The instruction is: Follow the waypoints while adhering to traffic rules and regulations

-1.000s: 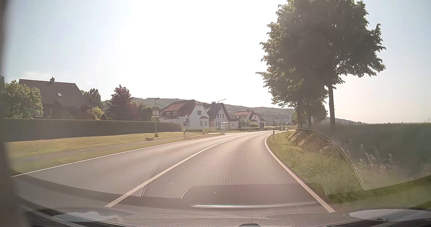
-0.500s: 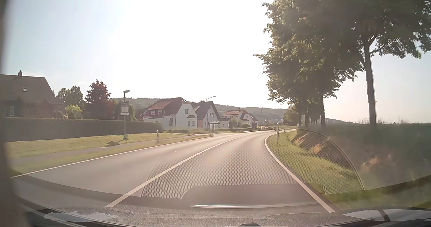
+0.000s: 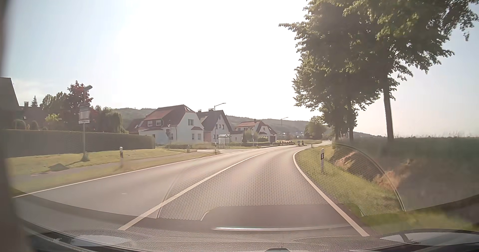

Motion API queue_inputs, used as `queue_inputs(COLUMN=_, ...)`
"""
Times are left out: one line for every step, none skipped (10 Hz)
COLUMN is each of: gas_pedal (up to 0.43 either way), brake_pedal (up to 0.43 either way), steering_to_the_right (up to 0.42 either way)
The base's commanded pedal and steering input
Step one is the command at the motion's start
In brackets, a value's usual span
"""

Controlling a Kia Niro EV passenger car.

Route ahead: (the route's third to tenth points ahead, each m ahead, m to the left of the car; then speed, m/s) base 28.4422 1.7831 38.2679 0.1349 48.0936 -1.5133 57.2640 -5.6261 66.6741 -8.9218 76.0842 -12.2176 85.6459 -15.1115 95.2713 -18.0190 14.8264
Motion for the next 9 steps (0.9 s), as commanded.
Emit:
queue_inputs(gas_pedal=0.220, brake_pedal=0.000, steering_to_the_right=0.025)
queue_inputs(gas_pedal=0.228, brake_pedal=0.000, steering_to_the_right=0.025)
queue_inputs(gas_pedal=0.228, brake_pedal=0.000, steering_to_the_right=0.025)
queue_inputs(gas_pedal=0.228, brake_pedal=0.000, steering_to_the_right=0.025)
queue_inputs(gas_pedal=0.228, brake_pedal=0.000, steering_to_the_right=0.025)
queue_inputs(gas_pedal=0.228, brake_pedal=0.000, steering_to_the_right=0.025)
queue_inputs(gas_pedal=0.228, brake_pedal=0.000, steering_to_the_right=0.025)
queue_inputs(gas_pedal=0.228, brake_pedal=0.000, steering_to_the_right=0.025)
queue_inputs(gas_pedal=0.228, brake_pedal=0.000, steering_to_the_right=0.025)
